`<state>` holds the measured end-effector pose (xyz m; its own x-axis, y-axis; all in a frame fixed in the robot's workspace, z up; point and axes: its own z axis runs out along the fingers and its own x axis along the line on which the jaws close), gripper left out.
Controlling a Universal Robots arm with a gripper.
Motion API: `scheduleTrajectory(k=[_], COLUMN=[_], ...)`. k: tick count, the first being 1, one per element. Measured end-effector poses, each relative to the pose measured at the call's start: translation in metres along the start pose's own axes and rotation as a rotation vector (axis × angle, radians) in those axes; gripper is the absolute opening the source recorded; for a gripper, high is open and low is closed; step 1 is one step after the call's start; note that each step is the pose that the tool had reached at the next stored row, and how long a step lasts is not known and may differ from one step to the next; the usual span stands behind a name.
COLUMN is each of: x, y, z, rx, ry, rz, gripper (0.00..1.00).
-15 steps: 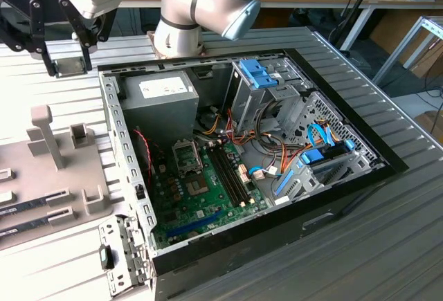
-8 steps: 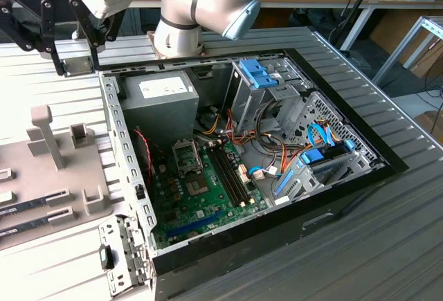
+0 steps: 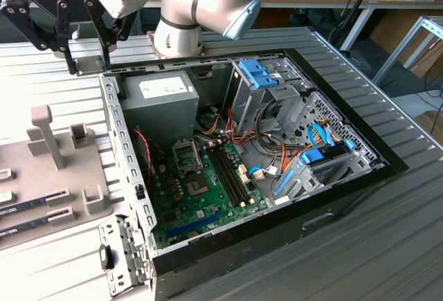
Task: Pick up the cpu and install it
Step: 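Pick up the cpu and move it towards the insertion slot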
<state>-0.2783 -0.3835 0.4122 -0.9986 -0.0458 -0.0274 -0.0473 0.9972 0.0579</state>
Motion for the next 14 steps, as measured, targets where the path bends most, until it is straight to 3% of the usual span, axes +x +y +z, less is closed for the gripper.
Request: scheduleTrajectory(k=[14], x=[-0.0199], y=[-0.0012], z=[0.0015], rx=[0.0], ry=[0.0], rz=[0.0], gripper=[0.47])
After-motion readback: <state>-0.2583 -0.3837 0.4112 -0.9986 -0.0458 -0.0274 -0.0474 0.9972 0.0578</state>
